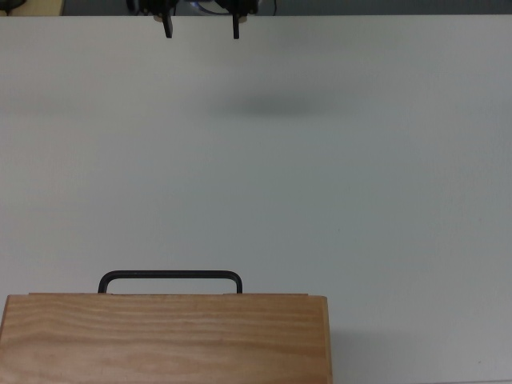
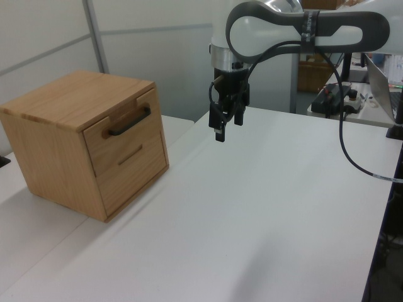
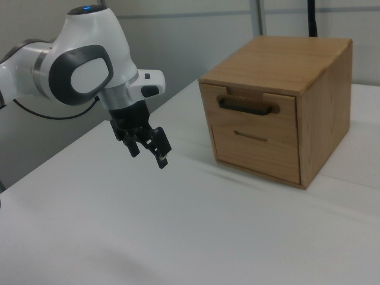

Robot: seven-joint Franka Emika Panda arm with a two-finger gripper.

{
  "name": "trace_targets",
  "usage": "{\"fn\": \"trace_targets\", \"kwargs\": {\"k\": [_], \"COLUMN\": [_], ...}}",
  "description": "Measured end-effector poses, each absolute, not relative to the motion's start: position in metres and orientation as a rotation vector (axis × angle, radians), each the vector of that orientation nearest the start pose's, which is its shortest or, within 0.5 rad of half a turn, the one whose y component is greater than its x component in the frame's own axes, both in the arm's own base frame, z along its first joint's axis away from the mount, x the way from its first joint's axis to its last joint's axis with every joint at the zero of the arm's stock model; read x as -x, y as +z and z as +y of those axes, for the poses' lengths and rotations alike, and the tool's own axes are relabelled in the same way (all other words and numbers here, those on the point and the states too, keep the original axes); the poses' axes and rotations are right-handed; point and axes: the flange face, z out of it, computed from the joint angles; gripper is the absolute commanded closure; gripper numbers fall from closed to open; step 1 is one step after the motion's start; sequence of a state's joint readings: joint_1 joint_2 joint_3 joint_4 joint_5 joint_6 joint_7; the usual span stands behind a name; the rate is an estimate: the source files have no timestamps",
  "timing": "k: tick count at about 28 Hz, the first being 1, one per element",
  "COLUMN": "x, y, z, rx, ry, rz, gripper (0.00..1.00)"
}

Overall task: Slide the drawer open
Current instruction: 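Open the gripper and move it toward the upper drawer's black handle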

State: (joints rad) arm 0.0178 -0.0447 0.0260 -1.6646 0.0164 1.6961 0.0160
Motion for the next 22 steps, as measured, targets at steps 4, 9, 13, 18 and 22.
{"fn": "trace_targets", "kwargs": {"k": [4, 9, 13, 18, 22], "x": [-0.552, -0.557, -0.559, -0.559, -0.558], "y": [0.613, 0.602, 0.598, 0.597, 0.596], "z": [0.026, 0.026, 0.026, 0.026, 0.029], "rx": [3.122, 3.123, 3.121, 3.106, 3.084], "ry": [-0.108, -0.077, -0.064, -0.061, -0.041], "rz": [-0.039, -0.019, 0.077, 0.292, 0.471], "gripper": [0.0, 0.0, 0.0, 0.0, 0.0]}}
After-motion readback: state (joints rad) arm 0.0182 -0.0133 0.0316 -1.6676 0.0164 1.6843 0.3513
